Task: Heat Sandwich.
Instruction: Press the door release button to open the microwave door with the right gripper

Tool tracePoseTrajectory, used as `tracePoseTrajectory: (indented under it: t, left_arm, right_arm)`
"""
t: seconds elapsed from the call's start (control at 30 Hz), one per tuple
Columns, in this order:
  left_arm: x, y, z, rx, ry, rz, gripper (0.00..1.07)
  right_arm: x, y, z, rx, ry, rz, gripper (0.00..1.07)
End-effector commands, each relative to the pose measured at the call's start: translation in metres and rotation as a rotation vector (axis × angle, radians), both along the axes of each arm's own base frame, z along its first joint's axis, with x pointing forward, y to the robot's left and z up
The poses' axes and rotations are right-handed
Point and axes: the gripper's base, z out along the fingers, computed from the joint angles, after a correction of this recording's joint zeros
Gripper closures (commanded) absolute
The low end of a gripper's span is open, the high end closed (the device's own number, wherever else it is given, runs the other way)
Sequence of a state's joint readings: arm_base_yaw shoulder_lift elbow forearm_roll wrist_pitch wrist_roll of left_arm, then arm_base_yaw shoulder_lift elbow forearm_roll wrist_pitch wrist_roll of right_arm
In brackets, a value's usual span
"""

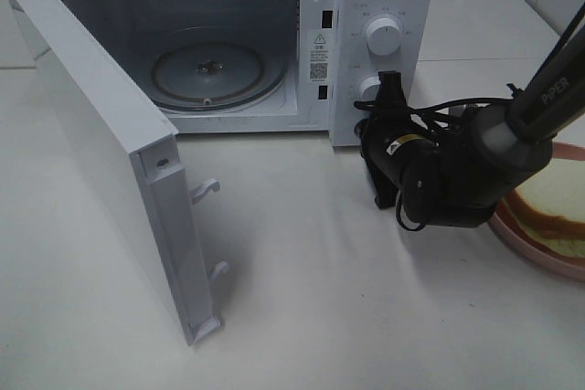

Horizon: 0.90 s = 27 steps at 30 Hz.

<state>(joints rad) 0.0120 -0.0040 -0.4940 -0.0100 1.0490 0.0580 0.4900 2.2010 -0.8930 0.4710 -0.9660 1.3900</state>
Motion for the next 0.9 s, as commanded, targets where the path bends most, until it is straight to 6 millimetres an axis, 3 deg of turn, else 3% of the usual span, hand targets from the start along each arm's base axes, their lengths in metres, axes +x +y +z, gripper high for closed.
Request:
tracePoseTrajectory:
  t: [0.03, 0.9]
  left_arm:
    - [-0.0027, 0.0001, 0.0003, 0.001, -0.032, -0.005, 0.37]
    - [-0.0027, 0.0001, 0.0003, 0.001, -0.032, -0.005, 0.37]
  right_arm:
    - [0.0270, -0.0066, 0.0239, 0.031, -0.257, -0.060, 1.07]
    - [0.0219, -0.0030, 0.0290, 0.028, -0.168, -0.009, 1.07]
